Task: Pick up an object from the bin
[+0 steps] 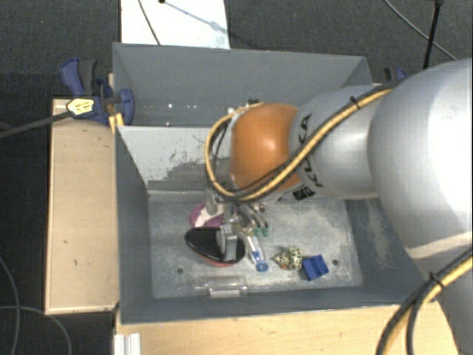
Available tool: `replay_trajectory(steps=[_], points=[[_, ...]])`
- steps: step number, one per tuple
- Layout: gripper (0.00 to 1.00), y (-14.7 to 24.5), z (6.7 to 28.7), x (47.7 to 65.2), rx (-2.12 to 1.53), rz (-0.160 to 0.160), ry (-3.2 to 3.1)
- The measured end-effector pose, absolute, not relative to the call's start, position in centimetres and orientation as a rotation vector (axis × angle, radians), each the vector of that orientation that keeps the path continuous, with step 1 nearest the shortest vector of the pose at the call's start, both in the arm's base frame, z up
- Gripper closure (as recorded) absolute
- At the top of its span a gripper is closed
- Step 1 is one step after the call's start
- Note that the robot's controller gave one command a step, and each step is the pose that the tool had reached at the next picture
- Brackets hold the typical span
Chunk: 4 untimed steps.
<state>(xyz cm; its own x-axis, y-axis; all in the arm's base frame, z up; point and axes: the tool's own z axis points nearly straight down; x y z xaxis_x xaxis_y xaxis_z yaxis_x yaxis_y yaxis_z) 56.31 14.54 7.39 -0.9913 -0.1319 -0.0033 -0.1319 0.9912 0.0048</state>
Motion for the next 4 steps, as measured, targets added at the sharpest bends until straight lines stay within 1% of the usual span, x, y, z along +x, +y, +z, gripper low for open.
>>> replay_trajectory(steps=[1, 2, 3, 4], points=[[0.0, 12.7, 10.1, 51.4, -0.476, 0.0, 3.103], [0.0, 12.7, 10.7, 49.0, -0.937, -0.004, 2.948], [0.0, 13.9, 7.2, 48.0, -0.689, 0.001, 3.05], [0.0, 16.3, 7.1, 48.6, -0.443, 0.003, 3.102]])
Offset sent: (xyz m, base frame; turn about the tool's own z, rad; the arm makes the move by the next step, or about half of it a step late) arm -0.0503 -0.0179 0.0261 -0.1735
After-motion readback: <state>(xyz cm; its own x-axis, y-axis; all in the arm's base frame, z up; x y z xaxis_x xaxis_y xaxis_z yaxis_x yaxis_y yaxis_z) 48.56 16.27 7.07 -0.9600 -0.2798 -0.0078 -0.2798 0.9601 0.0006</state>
